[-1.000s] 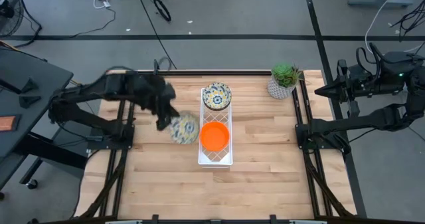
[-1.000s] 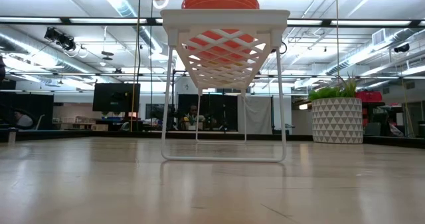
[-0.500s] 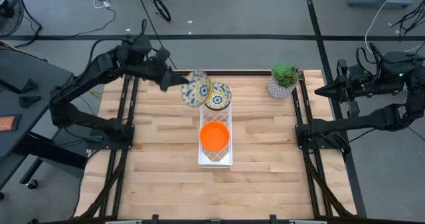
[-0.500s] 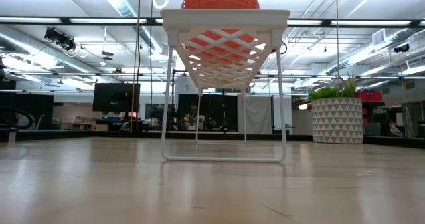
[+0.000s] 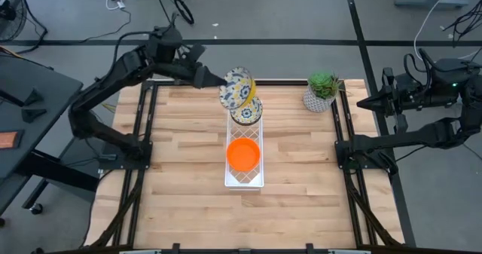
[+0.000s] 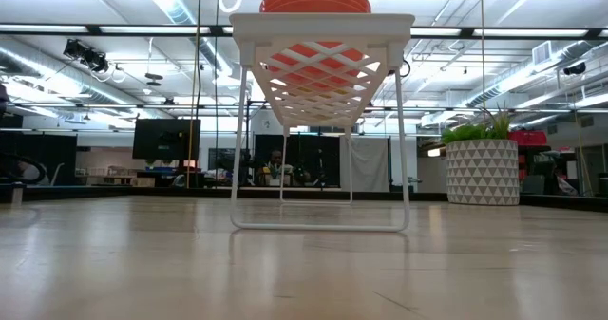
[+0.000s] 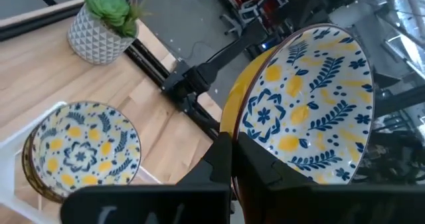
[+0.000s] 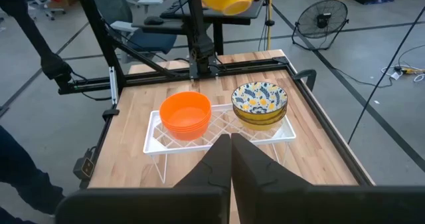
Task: Pick & Place Mini bowls
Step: Stack the yellow patterned bowl on top of the yellow patterned bowls on the shelf
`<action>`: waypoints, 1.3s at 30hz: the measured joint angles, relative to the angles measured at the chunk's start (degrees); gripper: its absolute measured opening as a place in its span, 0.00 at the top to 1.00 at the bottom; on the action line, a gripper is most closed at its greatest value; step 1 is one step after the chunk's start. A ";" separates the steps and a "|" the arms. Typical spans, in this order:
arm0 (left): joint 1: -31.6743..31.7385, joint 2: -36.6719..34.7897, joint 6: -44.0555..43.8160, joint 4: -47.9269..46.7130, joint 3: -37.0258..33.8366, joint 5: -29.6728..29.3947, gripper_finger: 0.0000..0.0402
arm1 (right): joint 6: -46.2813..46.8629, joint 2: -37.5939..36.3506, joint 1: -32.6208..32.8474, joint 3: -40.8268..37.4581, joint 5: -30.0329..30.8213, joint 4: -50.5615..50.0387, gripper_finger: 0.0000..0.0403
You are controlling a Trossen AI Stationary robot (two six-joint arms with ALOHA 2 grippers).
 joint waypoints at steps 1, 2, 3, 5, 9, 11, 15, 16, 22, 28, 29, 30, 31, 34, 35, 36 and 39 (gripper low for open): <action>0.13 1.02 0.51 -1.11 1.72 0.00 0.98 | -0.01 0.01 0.00 0.00 0.00 0.00 0.97; 0.34 2.05 0.63 -2.62 3.46 -0.02 0.98 | -0.01 0.01 0.00 0.00 0.00 0.02 0.97; 0.55 3.07 0.69 -4.18 5.03 -0.01 0.98 | -0.01 -0.01 0.00 0.00 0.00 0.00 0.97; 1.13 5.13 0.59 -7.06 8.02 -0.05 0.98 | -0.01 0.01 0.00 0.00 0.00 0.02 0.97; 2.69 9.29 0.65 -13.90 12.36 -0.29 0.98 | -0.01 0.00 0.00 0.00 0.00 0.00 0.97; 3.32 11.11 0.74 -16.25 13.43 -0.39 0.98 | -0.01 0.01 0.00 0.00 0.00 0.02 0.97; 3.89 14.20 0.76 -17.83 13.83 -0.77 0.98 | -0.01 0.00 0.00 0.00 0.00 0.00 0.97; 3.89 14.98 0.79 -17.94 13.83 -0.89 0.98 | -0.01 -0.01 0.00 0.00 0.00 0.01 0.97; 3.36 18.85 2.68 -20.56 13.83 -1.34 0.98 | -0.01 -0.01 0.00 0.00 0.00 0.00 0.97; 2.27 21.10 6.79 -25.23 13.85 -6.28 0.98 | -0.01 0.01 0.00 0.00 0.00 0.01 0.97; 1.99 21.27 7.04 -25.49 13.85 -6.62 0.98 | 0.00 -0.01 0.00 0.00 0.00 0.00 0.97; 1.87 21.48 7.29 -25.73 13.85 -6.88 0.98 | -0.01 0.01 0.00 0.00 -0.02 0.01 0.97; 1.85 21.72 7.44 -26.12 13.85 -7.09 0.98 | 0.00 -0.01 0.00 0.00 -0.01 0.00 0.97; 1.29 21.99 7.60 -26.27 13.85 -7.92 0.98 | -0.01 0.01 0.00 0.00 0.00 0.00 0.97; 1.12 21.99 8.03 -26.16 13.85 -7.93 0.99 | -0.01 0.01 0.01 0.00 -0.02 0.01 0.97; 0.87 22.16 8.34 -26.13 13.88 -7.87 0.99 | -0.01 -0.01 0.00 0.00 0.00 0.00 0.97; 0.40 22.76 8.78 -27.30 13.90 -8.31 0.99 | -0.01 0.01 0.00 0.00 -0.02 0.00 0.97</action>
